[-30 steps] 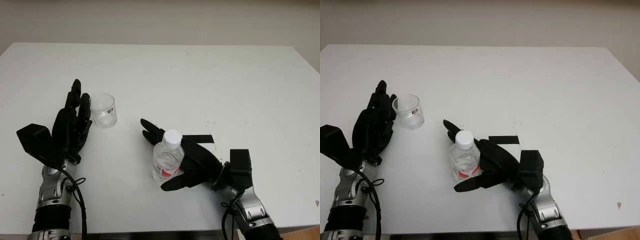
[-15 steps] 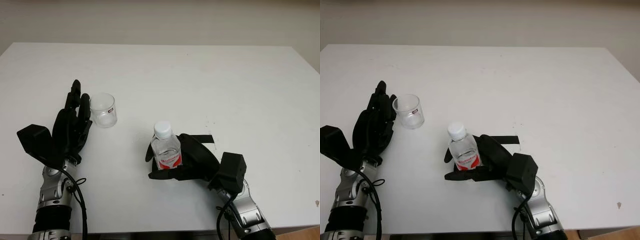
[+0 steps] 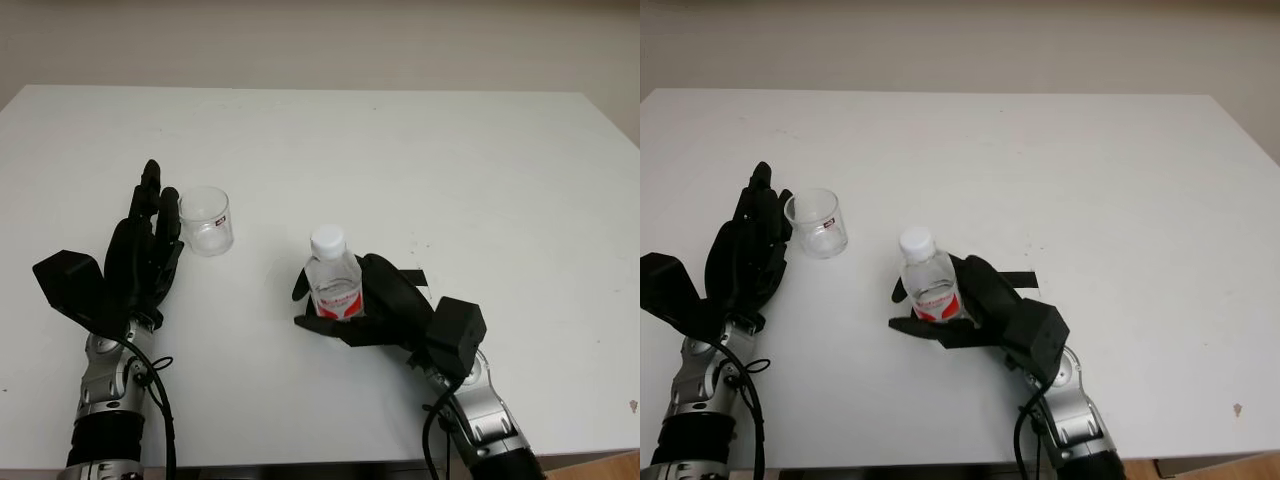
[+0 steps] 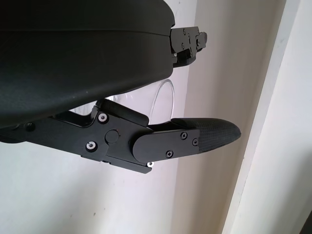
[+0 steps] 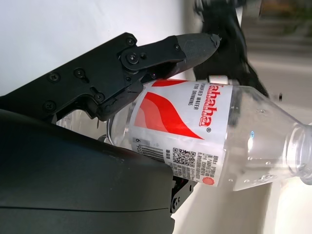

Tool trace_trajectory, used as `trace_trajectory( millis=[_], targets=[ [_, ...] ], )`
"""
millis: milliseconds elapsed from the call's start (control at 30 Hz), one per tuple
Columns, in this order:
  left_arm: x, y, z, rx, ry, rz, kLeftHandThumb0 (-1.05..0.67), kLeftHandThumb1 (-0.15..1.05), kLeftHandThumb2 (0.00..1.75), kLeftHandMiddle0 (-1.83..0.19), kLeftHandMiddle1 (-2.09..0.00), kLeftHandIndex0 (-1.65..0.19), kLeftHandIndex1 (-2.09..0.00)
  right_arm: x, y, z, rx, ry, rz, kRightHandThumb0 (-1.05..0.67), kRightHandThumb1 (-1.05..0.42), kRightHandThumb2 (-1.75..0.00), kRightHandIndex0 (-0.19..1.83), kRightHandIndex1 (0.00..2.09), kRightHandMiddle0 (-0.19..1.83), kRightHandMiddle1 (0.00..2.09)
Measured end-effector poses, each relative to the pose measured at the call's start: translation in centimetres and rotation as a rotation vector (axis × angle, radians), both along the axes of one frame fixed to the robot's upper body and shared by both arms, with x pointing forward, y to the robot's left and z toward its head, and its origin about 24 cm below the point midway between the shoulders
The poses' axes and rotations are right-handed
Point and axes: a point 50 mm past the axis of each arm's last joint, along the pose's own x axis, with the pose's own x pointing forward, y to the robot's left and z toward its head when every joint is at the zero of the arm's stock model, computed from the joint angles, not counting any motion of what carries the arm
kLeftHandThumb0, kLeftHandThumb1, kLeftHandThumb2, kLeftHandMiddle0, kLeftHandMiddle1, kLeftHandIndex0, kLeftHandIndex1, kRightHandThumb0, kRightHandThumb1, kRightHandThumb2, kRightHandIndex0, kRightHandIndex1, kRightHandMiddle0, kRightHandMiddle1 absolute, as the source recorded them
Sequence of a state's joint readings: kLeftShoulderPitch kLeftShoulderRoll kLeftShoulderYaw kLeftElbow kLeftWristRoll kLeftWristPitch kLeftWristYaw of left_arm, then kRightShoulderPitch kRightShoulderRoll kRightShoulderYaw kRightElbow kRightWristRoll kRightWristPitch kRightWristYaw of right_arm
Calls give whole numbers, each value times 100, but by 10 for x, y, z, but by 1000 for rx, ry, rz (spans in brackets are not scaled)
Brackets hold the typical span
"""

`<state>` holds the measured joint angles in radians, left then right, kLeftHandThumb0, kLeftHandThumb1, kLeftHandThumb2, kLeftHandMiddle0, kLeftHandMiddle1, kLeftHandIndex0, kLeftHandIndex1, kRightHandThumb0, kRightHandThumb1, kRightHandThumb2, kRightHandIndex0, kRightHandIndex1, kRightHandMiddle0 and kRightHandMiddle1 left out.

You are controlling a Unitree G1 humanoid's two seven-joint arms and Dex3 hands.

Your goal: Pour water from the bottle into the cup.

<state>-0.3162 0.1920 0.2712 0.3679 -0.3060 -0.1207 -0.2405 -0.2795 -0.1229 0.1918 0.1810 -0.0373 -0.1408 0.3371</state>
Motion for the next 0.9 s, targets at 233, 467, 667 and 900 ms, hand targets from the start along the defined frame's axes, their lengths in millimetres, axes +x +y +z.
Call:
trace_trajectory(
  millis=[233,467,667,900],
  targets=[
    [-1,-2,-3,-11,5,6,-72,105,50,11,-5,10,-6,46,16,38,-81,-124,-50,-35,-105,-50,183,209,171,209],
    [-2,-3,-4,-13,9,8,-72,105,52,12,-5,11,-5,79,24,60,-161,-178,-93,-35,-105,-38,163,209,137,209],
    [-2,-3,-4,-17,7,8,-73,105,51,12,-5,11,-5,98,23,57,-275,-161,-144,-35,-105,-36,146,209,120,209],
    [-2,-3,-5,-15,7,10,-74,105,53,12,-5,11,-5,111,23,67,-331,-149,-187,-36,-105,-35,140,209,113,209]
  ],
)
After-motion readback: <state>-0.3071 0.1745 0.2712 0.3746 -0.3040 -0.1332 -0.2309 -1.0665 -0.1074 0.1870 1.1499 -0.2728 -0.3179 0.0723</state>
